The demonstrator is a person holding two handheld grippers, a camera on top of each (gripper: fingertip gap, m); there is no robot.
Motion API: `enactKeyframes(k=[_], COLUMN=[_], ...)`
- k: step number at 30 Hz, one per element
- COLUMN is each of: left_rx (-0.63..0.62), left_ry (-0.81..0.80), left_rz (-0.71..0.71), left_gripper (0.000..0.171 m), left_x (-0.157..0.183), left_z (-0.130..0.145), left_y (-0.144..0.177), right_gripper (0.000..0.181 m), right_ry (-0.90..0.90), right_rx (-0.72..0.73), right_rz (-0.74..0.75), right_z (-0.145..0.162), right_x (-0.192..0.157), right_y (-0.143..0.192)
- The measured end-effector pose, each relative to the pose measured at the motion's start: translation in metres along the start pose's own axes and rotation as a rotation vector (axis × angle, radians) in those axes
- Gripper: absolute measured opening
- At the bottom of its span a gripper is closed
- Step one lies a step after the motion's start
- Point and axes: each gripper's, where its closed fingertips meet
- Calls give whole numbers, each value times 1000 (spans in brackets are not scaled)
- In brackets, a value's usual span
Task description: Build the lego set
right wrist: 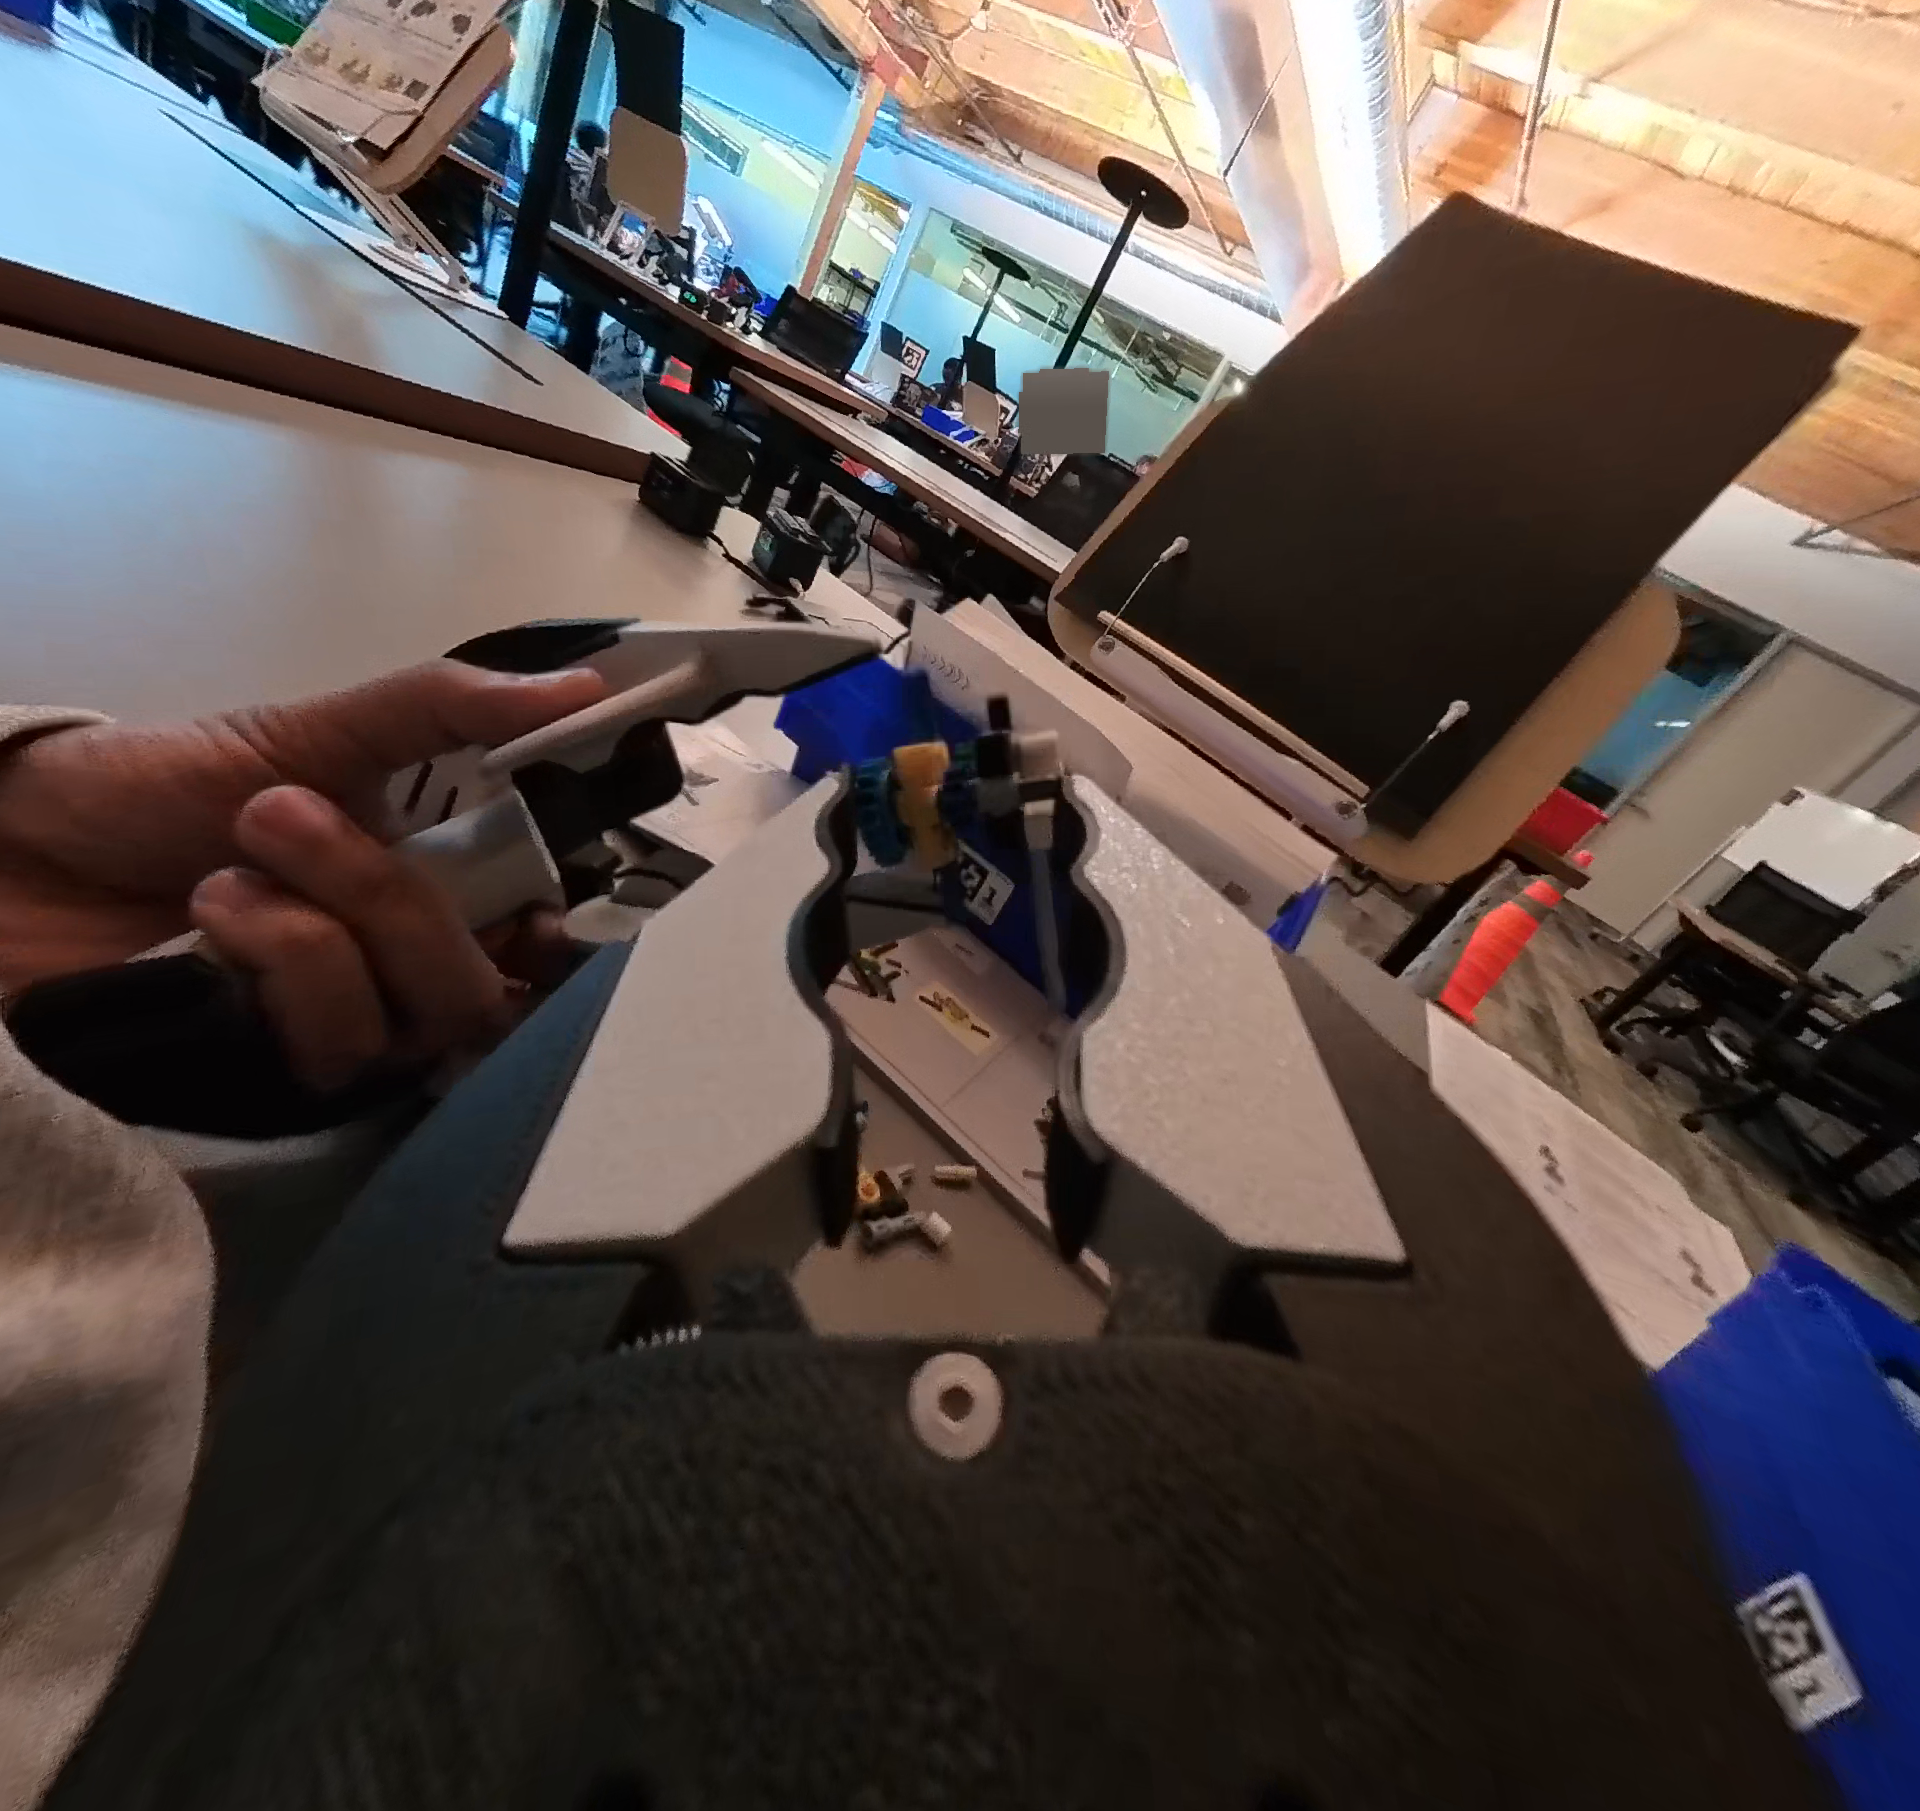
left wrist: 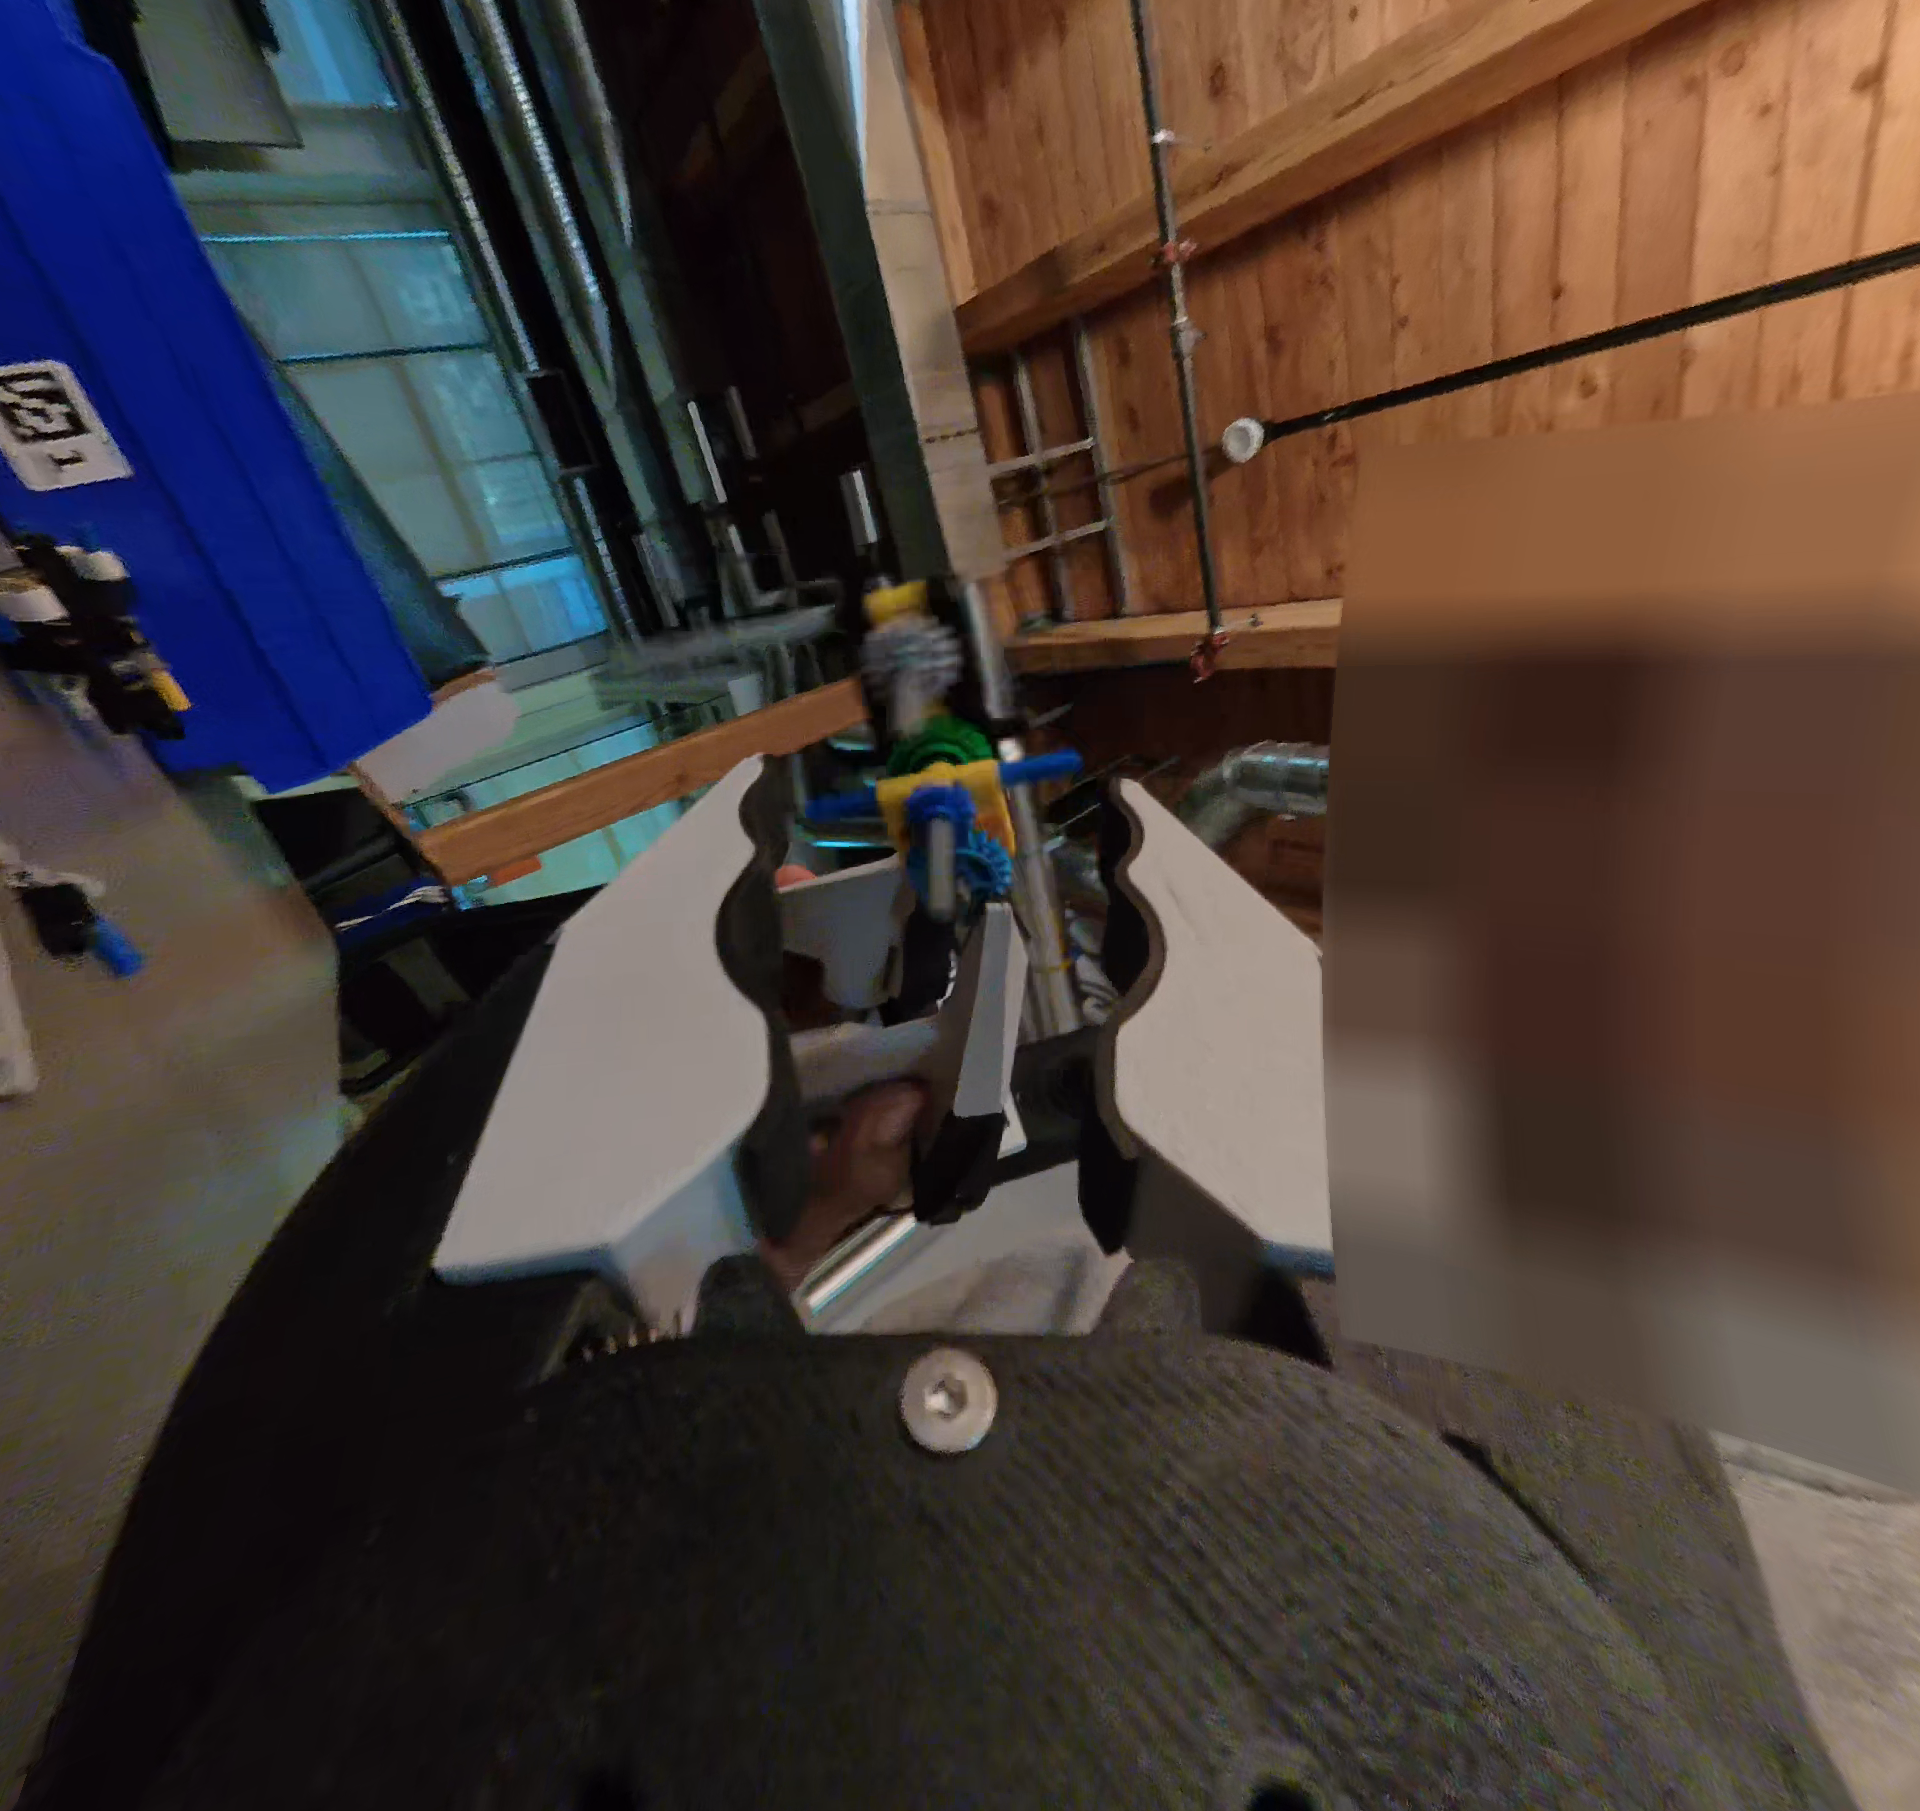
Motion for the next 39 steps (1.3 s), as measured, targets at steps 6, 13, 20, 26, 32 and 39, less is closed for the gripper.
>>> enactKeyframes(k=[6, 13, 20, 26, 32, 39], left_rx=[-67, -522, -695, -633, -586, -554], left_ry=[-241, -763, -841, -705, -649, -579], left_rz=[-121, -150, -79, -3, -20, -58], left_gripper=[75, 86, 84, 76, 58, 49], left_x=[-8, -20, -34, -20, -29, -39], left_z=[-29, 28, 70, 69, 77, 86], left_y=[10, 14, 18, 20, 16, 14], right_gripper=[36, 35, 35, 35, 35, 35], right_ry=[-273, -740, -1095, -1306, -1456, -1562], right_rx=[18, 88, 197, 314, 398, 447], right_rz=[-36, -190, -378, -396, -391, -372], right_z=[11, 19, 2, -5, -7, -5], right_x=[13, 10, 0, 11, 19, 23], right_y=[18, 36, 50, 57, 61, 60])
Point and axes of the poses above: each gripper's, where its closed fingertips meet, y back along the fingers, z out of its underside, x = y × z across the jaws, and after that the axes turned 15 degrees about x, right-handed
